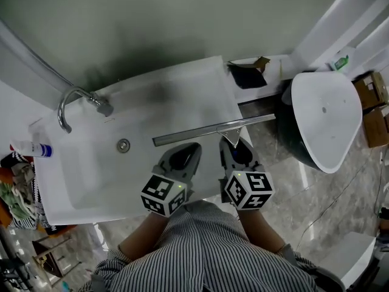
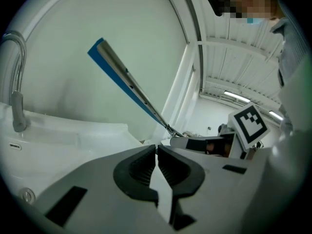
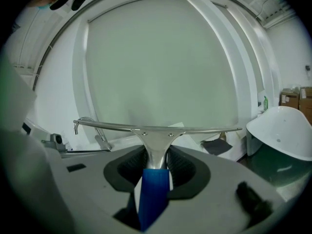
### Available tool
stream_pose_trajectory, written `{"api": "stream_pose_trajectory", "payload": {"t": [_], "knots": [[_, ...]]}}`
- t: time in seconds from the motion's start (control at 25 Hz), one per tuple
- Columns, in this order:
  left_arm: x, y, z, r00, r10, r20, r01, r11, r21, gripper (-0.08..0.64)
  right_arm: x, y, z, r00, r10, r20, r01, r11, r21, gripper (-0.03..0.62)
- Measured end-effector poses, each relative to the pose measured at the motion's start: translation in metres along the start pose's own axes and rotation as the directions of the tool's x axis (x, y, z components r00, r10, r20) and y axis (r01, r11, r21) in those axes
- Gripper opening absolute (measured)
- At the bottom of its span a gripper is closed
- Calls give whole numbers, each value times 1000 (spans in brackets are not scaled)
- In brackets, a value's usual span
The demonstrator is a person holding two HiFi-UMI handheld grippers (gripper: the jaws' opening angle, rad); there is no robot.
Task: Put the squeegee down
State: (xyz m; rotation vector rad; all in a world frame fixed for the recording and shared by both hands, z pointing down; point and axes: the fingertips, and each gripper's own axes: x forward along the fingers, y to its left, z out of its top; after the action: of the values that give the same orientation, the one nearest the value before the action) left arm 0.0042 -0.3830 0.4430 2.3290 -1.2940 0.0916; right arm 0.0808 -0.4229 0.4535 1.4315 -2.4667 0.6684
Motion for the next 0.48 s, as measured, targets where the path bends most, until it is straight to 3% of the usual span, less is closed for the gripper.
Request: {"api": "stream_pose_trajectory", "payload": {"t": [0.48], "knots": [[23,24,-26,998,20,-54,-23,998,-55,24,42,-31,-34,991,-42,-124,39,999,-30,129]]}}
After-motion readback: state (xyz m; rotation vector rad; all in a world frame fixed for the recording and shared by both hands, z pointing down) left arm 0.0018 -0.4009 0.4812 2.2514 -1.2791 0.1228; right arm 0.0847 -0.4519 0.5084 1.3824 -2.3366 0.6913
